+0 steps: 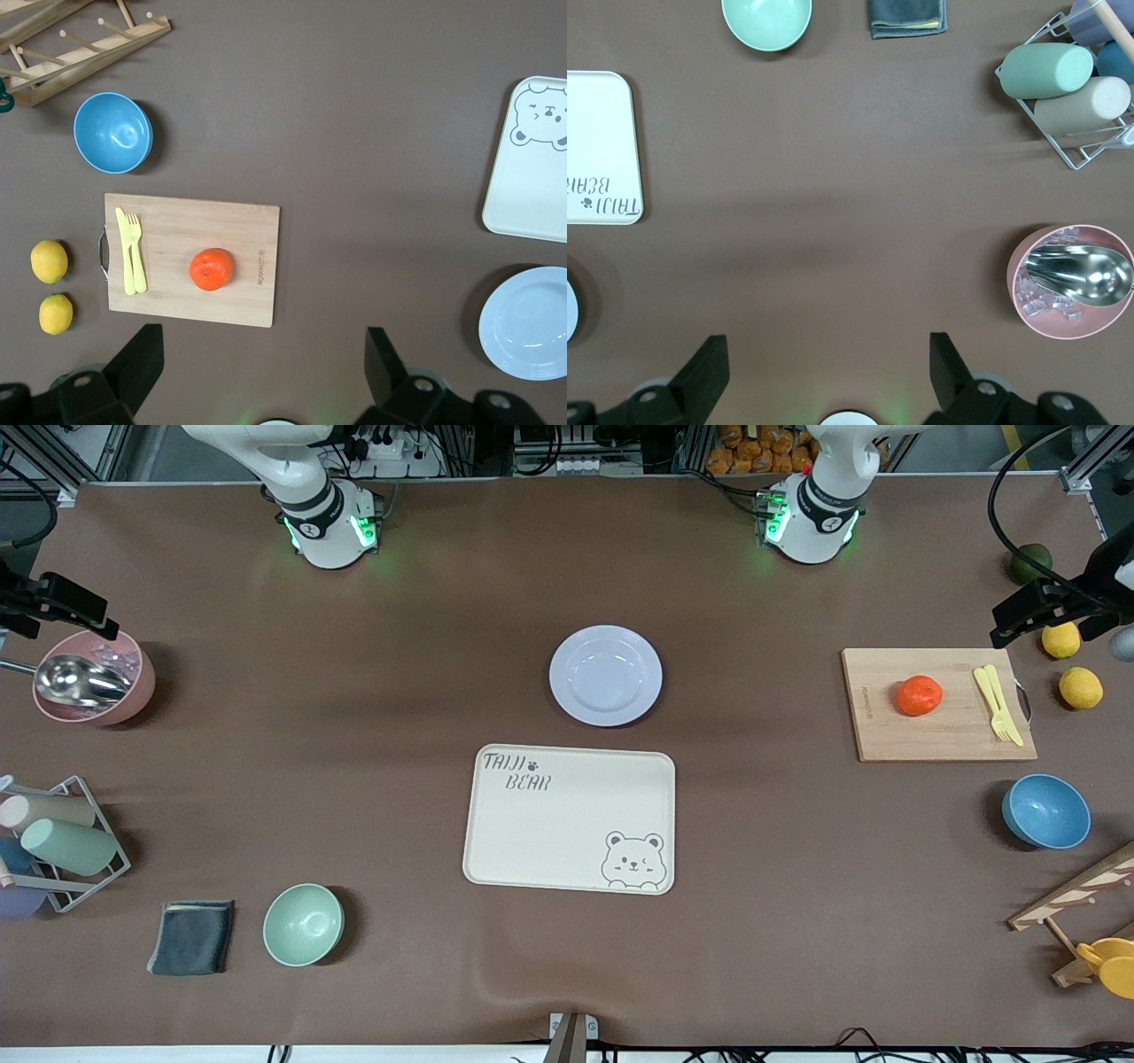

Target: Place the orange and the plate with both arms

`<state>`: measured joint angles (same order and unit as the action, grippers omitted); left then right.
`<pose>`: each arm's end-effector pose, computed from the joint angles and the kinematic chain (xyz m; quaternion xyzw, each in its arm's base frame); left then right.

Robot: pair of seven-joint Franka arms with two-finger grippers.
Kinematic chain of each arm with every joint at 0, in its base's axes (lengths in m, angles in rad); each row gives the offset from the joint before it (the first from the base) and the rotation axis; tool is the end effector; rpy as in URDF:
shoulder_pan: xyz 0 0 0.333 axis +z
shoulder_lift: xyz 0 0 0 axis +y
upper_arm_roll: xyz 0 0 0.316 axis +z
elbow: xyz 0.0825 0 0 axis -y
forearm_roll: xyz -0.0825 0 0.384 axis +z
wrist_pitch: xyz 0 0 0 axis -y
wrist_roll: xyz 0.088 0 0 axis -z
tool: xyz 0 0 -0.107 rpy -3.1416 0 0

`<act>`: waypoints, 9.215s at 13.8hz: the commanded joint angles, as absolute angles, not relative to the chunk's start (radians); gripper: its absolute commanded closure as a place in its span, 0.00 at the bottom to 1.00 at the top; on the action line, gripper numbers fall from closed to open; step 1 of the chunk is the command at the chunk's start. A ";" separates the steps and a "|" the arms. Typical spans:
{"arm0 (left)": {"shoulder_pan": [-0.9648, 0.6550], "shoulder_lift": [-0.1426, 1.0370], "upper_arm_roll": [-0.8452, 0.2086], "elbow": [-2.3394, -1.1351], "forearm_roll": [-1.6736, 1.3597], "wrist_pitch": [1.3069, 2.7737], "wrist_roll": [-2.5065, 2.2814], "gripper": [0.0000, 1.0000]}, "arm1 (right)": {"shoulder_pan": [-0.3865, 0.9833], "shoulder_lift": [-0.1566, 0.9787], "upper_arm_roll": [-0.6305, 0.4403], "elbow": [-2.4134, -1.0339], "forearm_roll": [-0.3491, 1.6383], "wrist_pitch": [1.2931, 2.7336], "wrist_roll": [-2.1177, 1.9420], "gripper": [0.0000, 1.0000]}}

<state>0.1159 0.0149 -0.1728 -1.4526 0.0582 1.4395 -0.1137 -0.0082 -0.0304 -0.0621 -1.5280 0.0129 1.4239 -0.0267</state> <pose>0.5451 -0.0233 0.6603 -0.9990 -0.0318 0.0115 0.0287 0.5285 -0.0363 0.6485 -0.9991 0.0210 0.0365 0.0091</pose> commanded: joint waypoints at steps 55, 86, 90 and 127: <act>0.453 0.103 -0.176 -2.534 0.327 2.569 -0.049 0.00 | 0.433 0.466 -0.055 -1.486 0.586 1.683 -0.006 0.00; 0.327 0.222 -0.586 -1.906 0.123 2.074 -0.432 1.00 | 0.417 0.485 -0.057 -1.542 0.588 1.555 -0.017 0.00; 0.164 0.282 -0.588 -1.798 0.115 1.993 -0.676 1.00 | 0.411 0.488 -0.057 -1.542 0.588 1.557 -0.018 0.00; -0.233 0.531 -0.598 -1.711 0.318 2.045 -1.645 0.00 | 0.420 0.466 -0.054 -1.781 0.711 1.695 -0.179 0.00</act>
<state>-0.2774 0.5589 -0.5800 -1.7757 0.3554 2.1163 -1.7045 0.4192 0.5051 -0.0552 -1.7046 0.6630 1.6491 -0.1385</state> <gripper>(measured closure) 0.000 0.000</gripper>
